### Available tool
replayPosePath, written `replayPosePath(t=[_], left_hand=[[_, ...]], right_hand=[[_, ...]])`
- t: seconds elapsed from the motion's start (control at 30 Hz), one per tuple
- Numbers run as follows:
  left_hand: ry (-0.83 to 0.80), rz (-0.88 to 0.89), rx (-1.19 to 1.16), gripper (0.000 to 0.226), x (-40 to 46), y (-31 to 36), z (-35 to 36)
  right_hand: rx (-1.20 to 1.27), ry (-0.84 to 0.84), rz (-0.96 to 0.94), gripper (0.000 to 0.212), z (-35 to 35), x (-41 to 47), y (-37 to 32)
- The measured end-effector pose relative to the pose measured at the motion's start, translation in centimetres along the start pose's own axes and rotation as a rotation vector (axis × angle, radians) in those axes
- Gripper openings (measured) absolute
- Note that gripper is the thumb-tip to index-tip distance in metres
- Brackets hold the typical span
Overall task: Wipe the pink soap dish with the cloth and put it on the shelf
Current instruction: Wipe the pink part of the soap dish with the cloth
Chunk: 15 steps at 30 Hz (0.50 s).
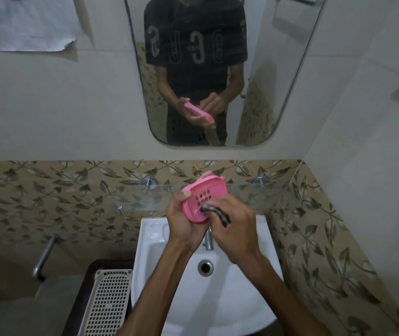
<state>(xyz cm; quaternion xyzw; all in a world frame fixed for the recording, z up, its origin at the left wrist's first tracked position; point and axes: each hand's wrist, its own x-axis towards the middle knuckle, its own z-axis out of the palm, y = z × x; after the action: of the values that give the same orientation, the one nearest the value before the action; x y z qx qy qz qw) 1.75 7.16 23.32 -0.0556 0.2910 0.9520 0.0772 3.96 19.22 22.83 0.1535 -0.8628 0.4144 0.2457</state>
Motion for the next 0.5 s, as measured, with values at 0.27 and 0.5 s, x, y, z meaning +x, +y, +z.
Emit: replayPosePath(t=[0.27, 0.5], left_hand=[[-0.023, -0.024, 0.003, 0.079, -0.4, 0.2, -0.2], [-0.042, -0.037, -0.007, 0.08, -0.5, -0.1, -0.8]], right_hand=[[-0.042, 0.02, 0.011, 0.03, -0.9, 0.5, 1.0], [-0.009, 0.013, 0.004, 0.029, -0.5, 0.0, 0.3]])
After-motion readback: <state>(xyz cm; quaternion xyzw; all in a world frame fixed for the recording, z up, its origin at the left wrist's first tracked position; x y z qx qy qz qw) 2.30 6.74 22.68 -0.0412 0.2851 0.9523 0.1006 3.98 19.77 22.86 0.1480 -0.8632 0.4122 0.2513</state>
